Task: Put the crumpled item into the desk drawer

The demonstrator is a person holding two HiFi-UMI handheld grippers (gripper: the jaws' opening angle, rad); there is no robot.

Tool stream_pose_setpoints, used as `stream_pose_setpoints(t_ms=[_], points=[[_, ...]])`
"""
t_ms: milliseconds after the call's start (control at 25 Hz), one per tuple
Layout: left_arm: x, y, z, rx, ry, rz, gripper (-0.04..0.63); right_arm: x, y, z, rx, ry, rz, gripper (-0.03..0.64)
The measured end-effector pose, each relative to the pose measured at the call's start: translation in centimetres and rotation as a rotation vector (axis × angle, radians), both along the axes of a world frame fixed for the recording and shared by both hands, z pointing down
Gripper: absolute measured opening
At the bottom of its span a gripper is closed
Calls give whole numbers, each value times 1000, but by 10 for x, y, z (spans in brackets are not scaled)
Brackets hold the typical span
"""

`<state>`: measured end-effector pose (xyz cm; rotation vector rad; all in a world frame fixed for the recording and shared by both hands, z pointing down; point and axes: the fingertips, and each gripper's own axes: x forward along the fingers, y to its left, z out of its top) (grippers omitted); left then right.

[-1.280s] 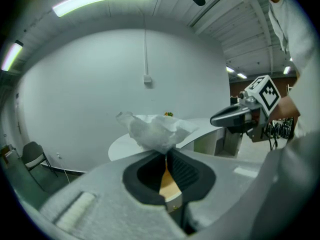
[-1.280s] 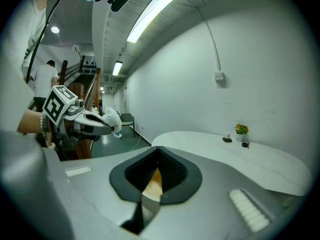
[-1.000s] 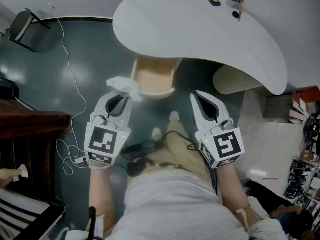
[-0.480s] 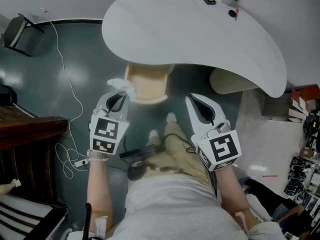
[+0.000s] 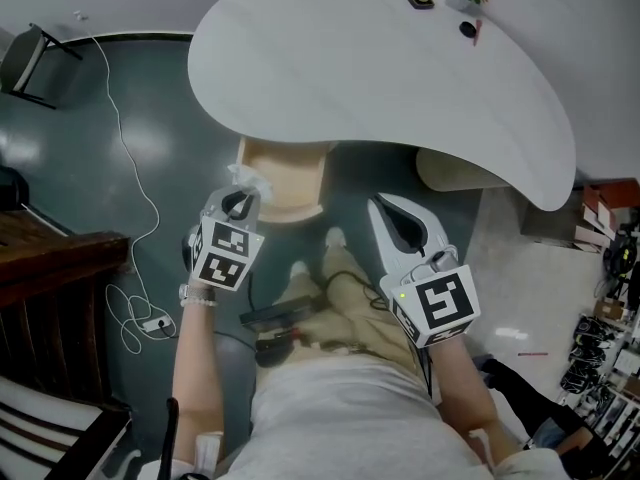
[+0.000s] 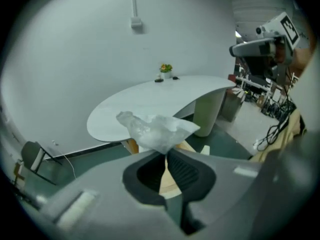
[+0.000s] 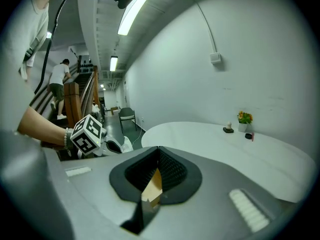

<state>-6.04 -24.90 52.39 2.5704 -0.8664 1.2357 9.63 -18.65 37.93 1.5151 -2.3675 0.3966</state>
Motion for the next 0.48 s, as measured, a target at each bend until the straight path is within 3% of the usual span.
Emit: stream_pose_setpoints(t_ms=[480], points=[[31, -12, 106, -186, -266, 201, 11, 24, -29, 30, -44, -9, -31, 5]])
